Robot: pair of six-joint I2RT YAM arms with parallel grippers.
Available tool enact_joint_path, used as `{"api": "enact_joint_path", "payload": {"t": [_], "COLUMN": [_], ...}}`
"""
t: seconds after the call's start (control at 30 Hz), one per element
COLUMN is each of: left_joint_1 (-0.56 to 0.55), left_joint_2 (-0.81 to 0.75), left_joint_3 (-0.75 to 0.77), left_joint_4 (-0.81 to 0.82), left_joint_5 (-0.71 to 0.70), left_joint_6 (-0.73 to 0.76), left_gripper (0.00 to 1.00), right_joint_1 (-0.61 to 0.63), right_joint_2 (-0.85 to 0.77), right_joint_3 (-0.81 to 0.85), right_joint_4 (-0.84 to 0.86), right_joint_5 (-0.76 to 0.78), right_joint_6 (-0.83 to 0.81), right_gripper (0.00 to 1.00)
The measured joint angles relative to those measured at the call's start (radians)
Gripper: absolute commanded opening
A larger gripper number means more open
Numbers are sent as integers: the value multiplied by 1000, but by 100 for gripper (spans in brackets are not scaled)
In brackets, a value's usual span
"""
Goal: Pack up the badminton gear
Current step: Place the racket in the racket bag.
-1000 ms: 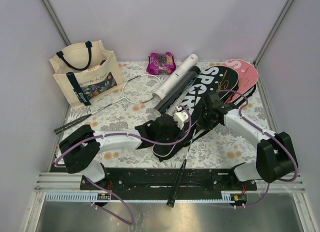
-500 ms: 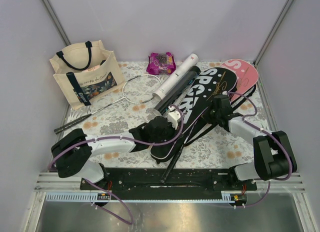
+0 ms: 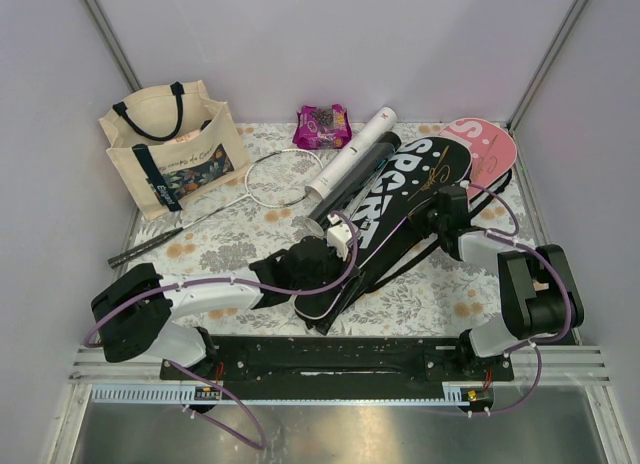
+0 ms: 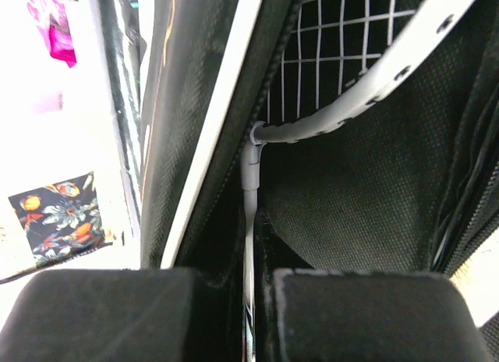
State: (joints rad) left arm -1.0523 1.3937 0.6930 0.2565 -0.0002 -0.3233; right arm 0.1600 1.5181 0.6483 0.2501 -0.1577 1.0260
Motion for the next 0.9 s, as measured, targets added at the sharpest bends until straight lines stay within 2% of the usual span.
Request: {"api": "enact_joint_path", "payload": {"t": [0.63,0.67,0.73,0.83,0.9], "left_joint_1": [-8,-10,-12,-19,-24], "left_joint_2": [-34,-30,-16,11,23], "left_joint_3": [-17,-17,-16,-4,10], "left_joint_4": [52,54,57,49,29], "left_joint_5": [-5,-5,-8,-12,-11], "left_joint_6": [-78,-79,-84,-86,-87], "left_gripper": [0,0,11,18,30], "right_joint_1": [-12,-12,-12,-12,-14], "right_joint_2": [171,171,171,171,167], "right_joint_3": [55,55,55,58,68], "right_joint_4": [190,193,194,185,160], "right_joint_5": [63,63,62,61,62], "right_joint_6": [98,98,98,95,89], "right_gripper": [0,2,12,28,38]}}
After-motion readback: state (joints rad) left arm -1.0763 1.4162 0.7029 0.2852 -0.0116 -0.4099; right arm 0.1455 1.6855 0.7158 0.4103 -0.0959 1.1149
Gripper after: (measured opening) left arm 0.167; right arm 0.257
